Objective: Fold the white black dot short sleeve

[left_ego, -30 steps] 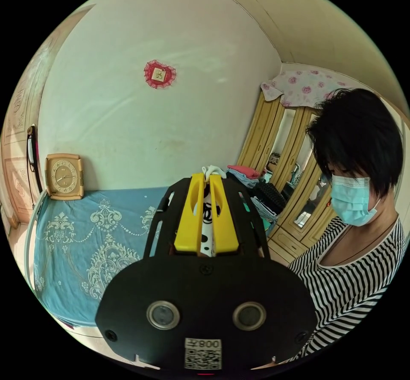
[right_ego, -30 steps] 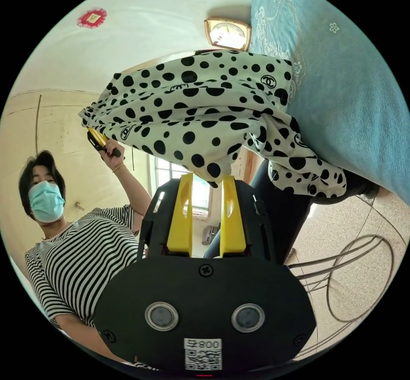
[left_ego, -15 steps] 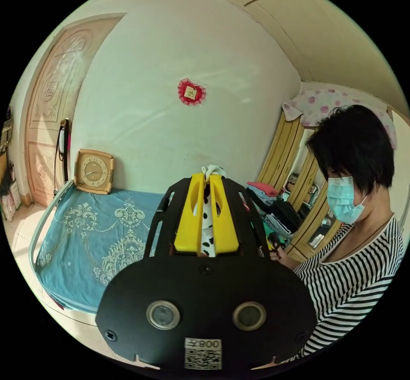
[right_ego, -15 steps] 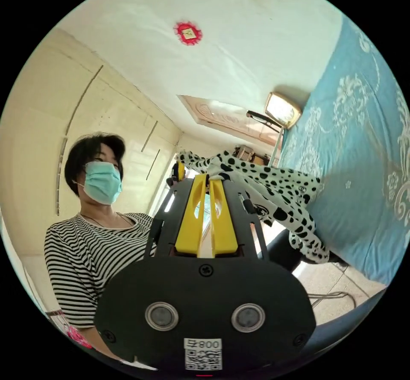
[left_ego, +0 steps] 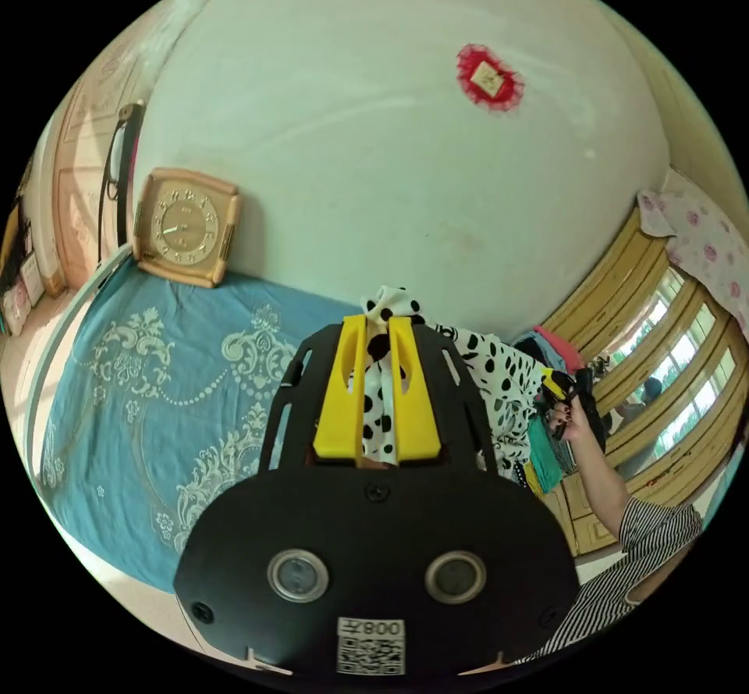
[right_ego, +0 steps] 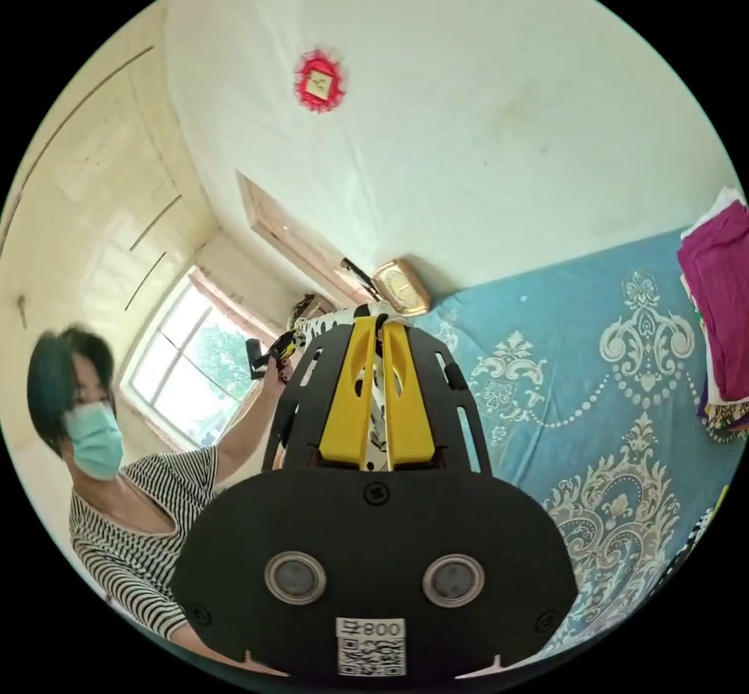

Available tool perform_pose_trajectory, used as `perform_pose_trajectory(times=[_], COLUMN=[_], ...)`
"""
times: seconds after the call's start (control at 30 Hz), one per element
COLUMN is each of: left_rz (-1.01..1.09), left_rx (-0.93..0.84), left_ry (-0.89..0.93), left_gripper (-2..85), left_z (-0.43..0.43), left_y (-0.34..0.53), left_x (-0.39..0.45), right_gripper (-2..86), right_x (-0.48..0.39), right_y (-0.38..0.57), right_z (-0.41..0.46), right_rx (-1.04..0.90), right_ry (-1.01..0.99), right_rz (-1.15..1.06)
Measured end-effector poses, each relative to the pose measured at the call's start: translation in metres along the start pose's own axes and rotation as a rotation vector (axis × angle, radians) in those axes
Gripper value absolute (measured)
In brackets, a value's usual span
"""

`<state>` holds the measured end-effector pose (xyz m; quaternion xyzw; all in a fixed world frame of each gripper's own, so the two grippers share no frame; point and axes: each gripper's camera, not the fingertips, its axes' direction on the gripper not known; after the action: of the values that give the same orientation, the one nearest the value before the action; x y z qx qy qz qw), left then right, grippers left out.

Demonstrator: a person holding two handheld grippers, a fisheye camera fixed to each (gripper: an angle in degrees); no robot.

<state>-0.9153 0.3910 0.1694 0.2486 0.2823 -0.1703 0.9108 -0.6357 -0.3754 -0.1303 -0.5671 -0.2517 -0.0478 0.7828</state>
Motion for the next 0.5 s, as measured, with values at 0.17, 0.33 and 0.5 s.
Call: perform_pose_trajectory(times=[0.17, 0.33, 0.5], left_rz=[-0.079, -0.276, -0.405], left_rx=[-0.206, -0.335, -0.34], left_ry=[-0.026, 0.129, 0.21], left_gripper=[8.4, 9.7, 11.5], left_z=[0.101, 0.124, 0.109], left_y=[0.12, 0.33, 0.475], left_x=[-0.05, -0.114, -0.122], right_gripper=[6.4, 6.9, 7.1], right_x=[0.098, 0.142, 0.146], right_y=[0.014, 0.118, 0.223], right_z=[0.03, 0.019, 0.007], right_rx=[-0.016, -0.154, -0.225], right_ry=[0.1, 0.171, 0.203], right_rz=[0.287, 0.334, 0.44])
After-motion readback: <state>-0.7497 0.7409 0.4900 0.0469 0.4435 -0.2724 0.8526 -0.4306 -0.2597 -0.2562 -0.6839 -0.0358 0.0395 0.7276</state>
